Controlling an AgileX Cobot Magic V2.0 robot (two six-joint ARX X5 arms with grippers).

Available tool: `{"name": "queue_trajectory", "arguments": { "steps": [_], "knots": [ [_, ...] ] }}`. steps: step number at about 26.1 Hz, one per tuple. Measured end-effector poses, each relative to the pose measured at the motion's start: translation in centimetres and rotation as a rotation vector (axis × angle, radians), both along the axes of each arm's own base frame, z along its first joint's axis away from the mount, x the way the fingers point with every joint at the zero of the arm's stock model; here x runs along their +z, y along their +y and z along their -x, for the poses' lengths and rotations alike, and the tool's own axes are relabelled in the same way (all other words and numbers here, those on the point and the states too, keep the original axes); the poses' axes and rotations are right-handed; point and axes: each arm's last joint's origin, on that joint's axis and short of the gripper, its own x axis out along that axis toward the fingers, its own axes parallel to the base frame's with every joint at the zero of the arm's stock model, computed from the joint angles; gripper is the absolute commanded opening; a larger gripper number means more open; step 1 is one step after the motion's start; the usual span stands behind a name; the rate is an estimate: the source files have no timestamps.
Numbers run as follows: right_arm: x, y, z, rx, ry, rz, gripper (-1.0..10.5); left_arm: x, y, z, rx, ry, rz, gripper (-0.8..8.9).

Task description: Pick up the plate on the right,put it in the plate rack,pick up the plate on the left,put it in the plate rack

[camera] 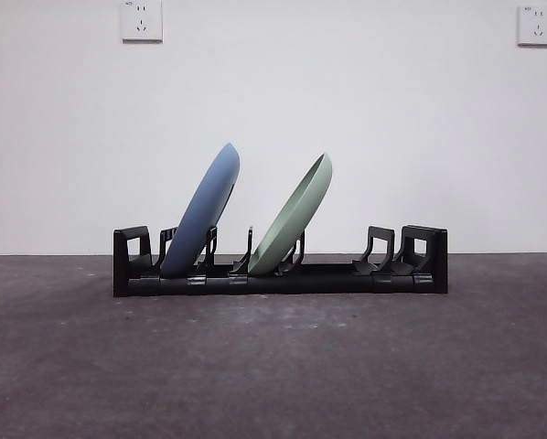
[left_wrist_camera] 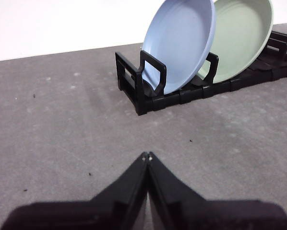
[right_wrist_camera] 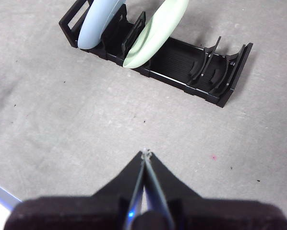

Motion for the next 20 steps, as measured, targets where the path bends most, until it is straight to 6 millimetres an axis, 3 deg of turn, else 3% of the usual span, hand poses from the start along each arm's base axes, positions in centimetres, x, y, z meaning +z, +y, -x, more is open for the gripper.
{"name": "queue_trajectory", "arguments": {
  "steps": [3, 6, 9, 11, 14, 20],
  "knots": [
    [0.0, -0.1, 0.0, -0.029, -0.017, 0.026, 0.0, -0.1, 0.0, -0.1, 0.0, 0.016, 0.001, -0.03],
    [1.2, -1.5, 0.7, -0.076, -0.166, 0.052, 0.0, -0.2, 0.0, -0.1, 0.0, 0.025, 0.001, -0.03],
    [3.1, -3.9, 3.5, -0.119, -0.449, -0.091, 0.0, -0.3, 0.0, -0.2, 0.0, 0.033, 0.001, -0.03],
    [2.7, -5.5, 5.8, -0.198, -0.611, -0.139, 0.0, -0.3, 0.0, -0.2, 0.0, 0.036, 0.001, -0.03],
    [-1.0, -7.0, 8.1, -0.366, -0.754, -0.116, 0.0, -0.3, 0.0, -0.2, 0.0, 0.04, 0.001, -0.03],
    [-9.8, -7.6, 7.5, -0.473, -0.785, -0.092, 0.0, -0.3, 0.0, -0.2, 0.0, 0.04, 0.001, -0.03]
  ]
}}
